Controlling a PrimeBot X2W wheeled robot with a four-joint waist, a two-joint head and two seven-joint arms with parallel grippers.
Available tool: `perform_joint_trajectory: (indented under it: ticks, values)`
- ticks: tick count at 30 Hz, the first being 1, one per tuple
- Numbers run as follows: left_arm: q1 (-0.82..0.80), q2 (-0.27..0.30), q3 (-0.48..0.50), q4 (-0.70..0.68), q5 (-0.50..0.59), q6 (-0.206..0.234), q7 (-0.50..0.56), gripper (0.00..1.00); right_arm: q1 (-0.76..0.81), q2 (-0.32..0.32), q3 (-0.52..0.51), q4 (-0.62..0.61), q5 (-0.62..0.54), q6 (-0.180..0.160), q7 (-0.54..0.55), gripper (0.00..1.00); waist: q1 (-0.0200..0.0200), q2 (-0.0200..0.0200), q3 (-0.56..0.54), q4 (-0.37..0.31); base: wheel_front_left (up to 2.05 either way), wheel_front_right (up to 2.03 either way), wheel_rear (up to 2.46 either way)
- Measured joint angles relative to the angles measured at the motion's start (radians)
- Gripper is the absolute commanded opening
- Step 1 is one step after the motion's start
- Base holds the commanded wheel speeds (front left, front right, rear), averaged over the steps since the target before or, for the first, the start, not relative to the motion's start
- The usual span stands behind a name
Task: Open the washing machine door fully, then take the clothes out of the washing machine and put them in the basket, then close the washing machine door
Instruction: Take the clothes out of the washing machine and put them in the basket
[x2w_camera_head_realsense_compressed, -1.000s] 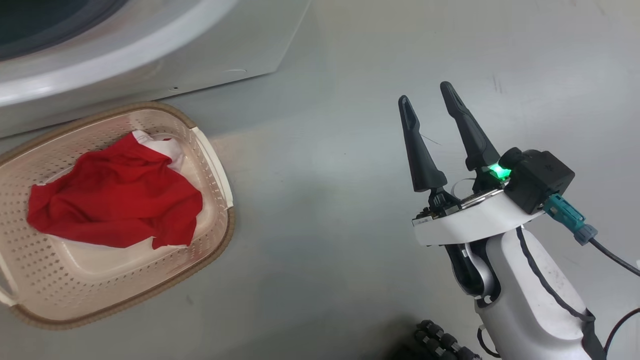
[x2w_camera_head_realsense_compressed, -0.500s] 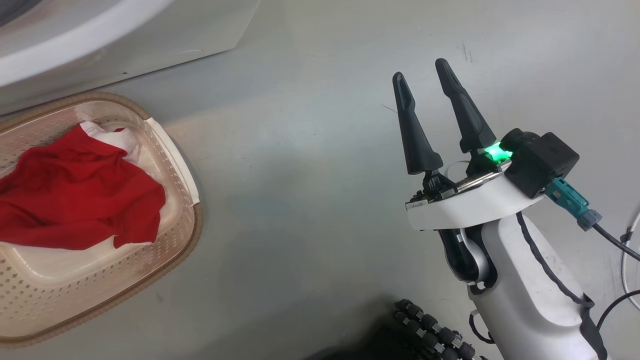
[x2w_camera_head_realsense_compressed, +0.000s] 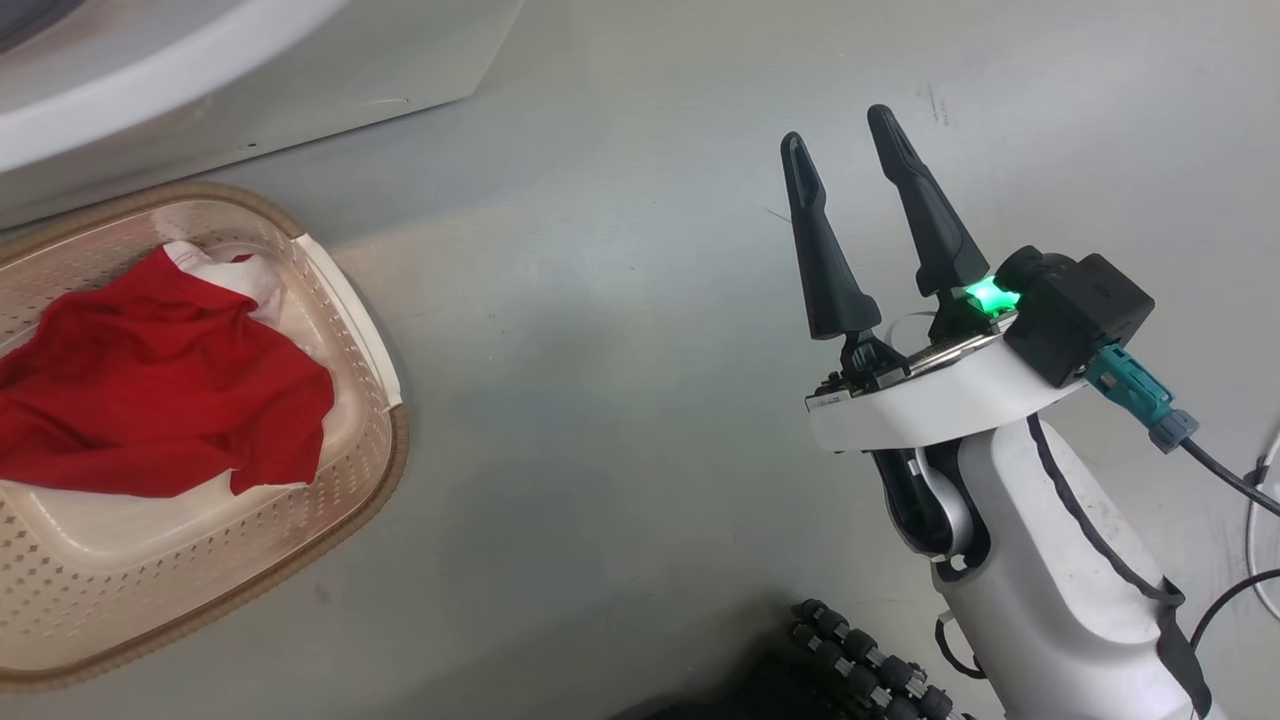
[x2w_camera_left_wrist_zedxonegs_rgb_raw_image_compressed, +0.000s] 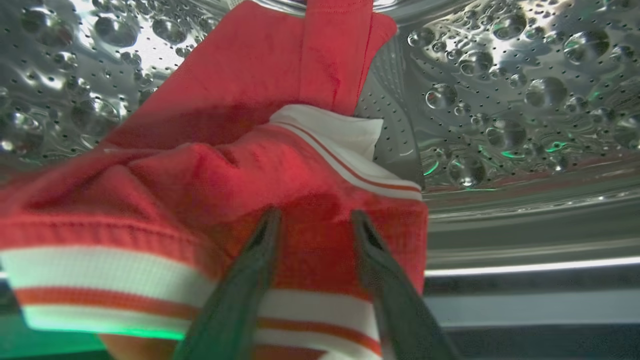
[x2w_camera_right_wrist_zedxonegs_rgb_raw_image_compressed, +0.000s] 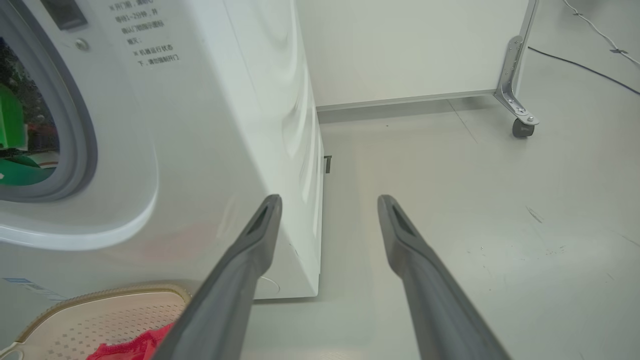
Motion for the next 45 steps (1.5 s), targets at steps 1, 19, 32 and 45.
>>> perform_joint_trajectory:
  ticks: [1,19,32,45]
  values:
    - [-0.002,0.000,0.000,0.003,-0.001,0.000,0.011,0.00,0.000,0.000,0.001,0.000,0.000,0.000,0.000,1.00,0.0000,0.0000,0.000,0.001,0.00,0.00,0.00]
    - [-0.021,-0.020,-0.008,-0.070,-0.006,0.003,-0.067,0.00,-0.021,0.000,0.003,0.005,-0.002,-0.007,0.000,1.00,0.0000,0.0001,-0.007,0.011,0.00,0.00,0.00]
    - [0.059,-0.099,-0.031,-0.186,0.004,0.002,-0.283,0.00,-0.021,0.000,-0.018,0.029,-0.045,-0.008,0.000,1.00,0.0000,0.0000,-0.039,0.040,0.00,0.00,0.00]
    - [0.259,-0.201,-0.061,-0.299,0.005,0.003,-0.494,1.00,-0.017,-0.001,-0.060,0.063,-0.112,-0.007,0.000,1.00,-0.0001,0.0000,-0.100,0.104,0.00,0.00,0.00]
